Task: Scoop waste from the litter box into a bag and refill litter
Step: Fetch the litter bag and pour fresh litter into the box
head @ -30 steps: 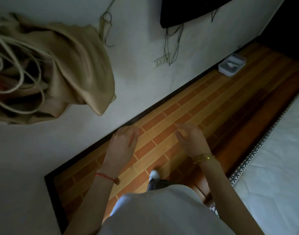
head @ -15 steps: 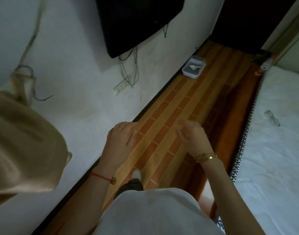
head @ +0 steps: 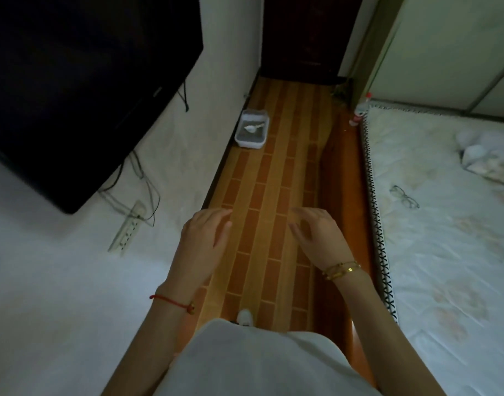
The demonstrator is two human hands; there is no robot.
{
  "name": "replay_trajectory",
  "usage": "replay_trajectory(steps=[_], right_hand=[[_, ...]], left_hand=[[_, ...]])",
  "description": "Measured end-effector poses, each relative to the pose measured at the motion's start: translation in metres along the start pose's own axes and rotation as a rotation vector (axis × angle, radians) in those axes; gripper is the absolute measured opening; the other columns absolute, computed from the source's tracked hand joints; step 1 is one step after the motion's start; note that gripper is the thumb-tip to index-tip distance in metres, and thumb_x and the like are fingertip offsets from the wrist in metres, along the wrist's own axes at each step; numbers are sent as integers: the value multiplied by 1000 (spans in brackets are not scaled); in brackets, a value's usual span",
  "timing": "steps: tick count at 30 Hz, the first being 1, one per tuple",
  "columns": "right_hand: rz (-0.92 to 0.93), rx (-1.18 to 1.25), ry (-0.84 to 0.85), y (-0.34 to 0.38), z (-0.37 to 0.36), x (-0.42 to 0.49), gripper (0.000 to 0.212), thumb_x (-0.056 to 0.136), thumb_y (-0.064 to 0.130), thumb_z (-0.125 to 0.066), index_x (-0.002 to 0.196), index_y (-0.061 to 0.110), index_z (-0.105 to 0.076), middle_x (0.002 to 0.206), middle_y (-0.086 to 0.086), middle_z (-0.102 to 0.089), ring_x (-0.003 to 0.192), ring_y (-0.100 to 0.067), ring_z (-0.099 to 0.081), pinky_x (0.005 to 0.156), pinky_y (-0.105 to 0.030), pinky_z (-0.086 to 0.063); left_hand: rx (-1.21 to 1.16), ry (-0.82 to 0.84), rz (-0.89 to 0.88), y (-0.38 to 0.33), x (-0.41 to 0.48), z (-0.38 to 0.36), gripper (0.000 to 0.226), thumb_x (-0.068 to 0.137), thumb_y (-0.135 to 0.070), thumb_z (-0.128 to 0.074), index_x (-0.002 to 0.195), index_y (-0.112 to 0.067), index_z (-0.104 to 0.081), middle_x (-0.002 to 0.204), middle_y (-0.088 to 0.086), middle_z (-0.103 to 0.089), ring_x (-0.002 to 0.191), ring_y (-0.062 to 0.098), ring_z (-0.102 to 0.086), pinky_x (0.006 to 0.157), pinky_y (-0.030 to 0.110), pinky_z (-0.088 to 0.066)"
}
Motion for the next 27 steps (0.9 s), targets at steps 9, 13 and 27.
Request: replay_trajectory(steps=[9,13,27], right_hand=[[-155,-10,-108,-30,6,104,35,94,33,-54,126,19,-58,121,1,-63,119,-19,-52,100,-35,-43],[-238,-22,-116,-53,3,140,37,94,33,-53,127,18,-58,124,0,-62,120,-18,-51,101,-33,-41],[-254,-44,-130,-163,45,385,34,95,37,-50,126,24,-57,119,5,-62,116,-14,-51,98,-29,-41]], left_hand=[[1,136,-125,2,154,-7,38,102,-34,-39,134,-21,-56,134,-2,-57,128,15,-48,107,45,-43],[4,205,-155,6,211,-28,35,102,-33,-41,133,-23,-55,134,-3,-57,129,14,-47,108,41,-43],[-9,195,-211,-31,475,-88,34,102,-28,-43,133,-21,-55,134,-2,-57,129,13,-47,106,29,-38]])
Point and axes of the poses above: each hand's wrist, its own x-axis towards the middle knuckle, its own z-axis out of the back of the hand, y = z × x, the point moved 1 cm from there along x, towards the middle knuckle
